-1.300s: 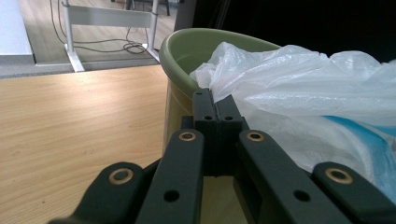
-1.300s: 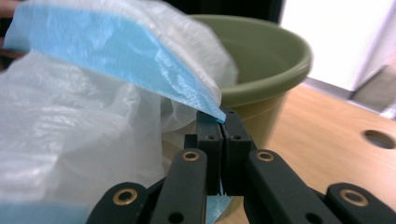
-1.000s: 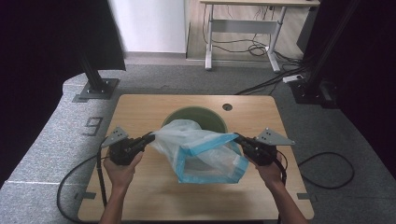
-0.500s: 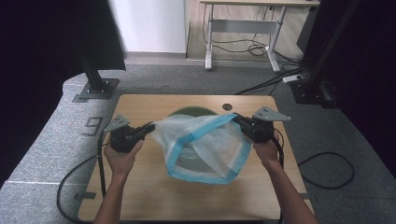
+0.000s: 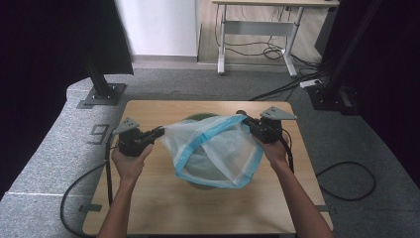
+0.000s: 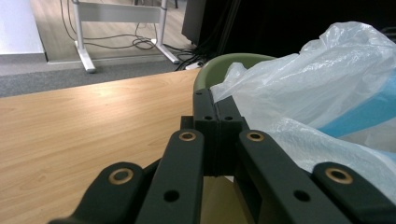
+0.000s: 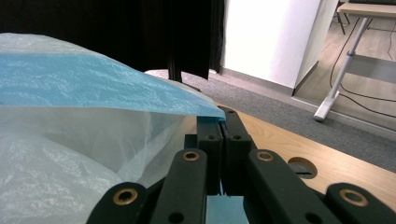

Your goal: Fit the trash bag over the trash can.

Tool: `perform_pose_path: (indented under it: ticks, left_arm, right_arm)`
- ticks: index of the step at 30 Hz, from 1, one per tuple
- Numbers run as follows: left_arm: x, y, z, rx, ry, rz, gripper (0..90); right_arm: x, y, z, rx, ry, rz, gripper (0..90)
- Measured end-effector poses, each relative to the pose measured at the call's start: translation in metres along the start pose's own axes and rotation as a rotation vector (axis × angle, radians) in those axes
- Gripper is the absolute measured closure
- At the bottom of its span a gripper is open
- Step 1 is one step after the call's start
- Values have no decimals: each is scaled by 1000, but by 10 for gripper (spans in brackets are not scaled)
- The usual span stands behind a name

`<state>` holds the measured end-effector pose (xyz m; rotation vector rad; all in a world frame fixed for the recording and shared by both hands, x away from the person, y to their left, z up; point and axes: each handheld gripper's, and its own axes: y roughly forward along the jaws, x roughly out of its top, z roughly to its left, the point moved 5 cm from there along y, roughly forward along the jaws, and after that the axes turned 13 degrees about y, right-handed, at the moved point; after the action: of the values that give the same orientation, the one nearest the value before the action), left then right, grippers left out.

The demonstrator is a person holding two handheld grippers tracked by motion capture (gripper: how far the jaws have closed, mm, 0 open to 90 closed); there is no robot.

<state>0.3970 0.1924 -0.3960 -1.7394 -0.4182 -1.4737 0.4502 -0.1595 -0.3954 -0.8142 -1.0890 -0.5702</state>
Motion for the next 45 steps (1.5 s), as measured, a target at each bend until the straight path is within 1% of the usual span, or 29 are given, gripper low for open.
perform_pose_path:
  ticks: [5,11,12,17,20,22,27,28,30,33,36,37,39,42,44,45]
  left_arm:
    - [0,5,5,7,-6,16,896]
    - [-3,14,16,16,-31,47,896]
    - [-3,16,17,18,-35,52,896]
    - [-8,23,21,22,-50,75,896]
    - [-13,28,23,21,-62,92,896]
    - [-17,30,23,25,-61,100,896]
    - [-25,32,24,27,-66,113,896]
    - [-26,32,25,26,-67,115,896]
    - [-29,34,25,24,-71,119,896]
    - [-31,36,24,28,-60,138,896]
    - [-33,39,24,29,-54,148,896]
    - [-33,40,24,28,-53,152,896]
    - [-35,43,24,23,-56,164,896]
    - [-37,47,25,20,-67,180,896]
    - [-39,50,25,18,-69,188,896]
    - [-40,52,25,10,-74,197,896]
  right_arm:
    - [0,4,-1,0,9,2,871]
    - [4,13,-6,-3,33,11,870]
    - [4,15,-6,-3,30,12,869]
    - [2,29,-5,-8,31,44,867]
    - [-4,38,-5,-11,45,64,867]
    - [-7,42,-6,-10,55,74,867]
    - [-19,48,-13,-6,84,93,867]
    - [-24,49,-15,-7,97,109,867]
    - [-27,50,-16,-5,104,112,867]
    - [-33,53,-17,0,111,124,867]
    - [-39,56,-17,8,118,147,867]
    - [-43,58,-17,14,121,169,868]
    - [-47,60,-18,7,129,191,867]
    - [-51,64,-18,13,138,218,867]
    - [-52,65,-17,14,137,222,867]
    - [-53,66,-17,14,138,227,867]
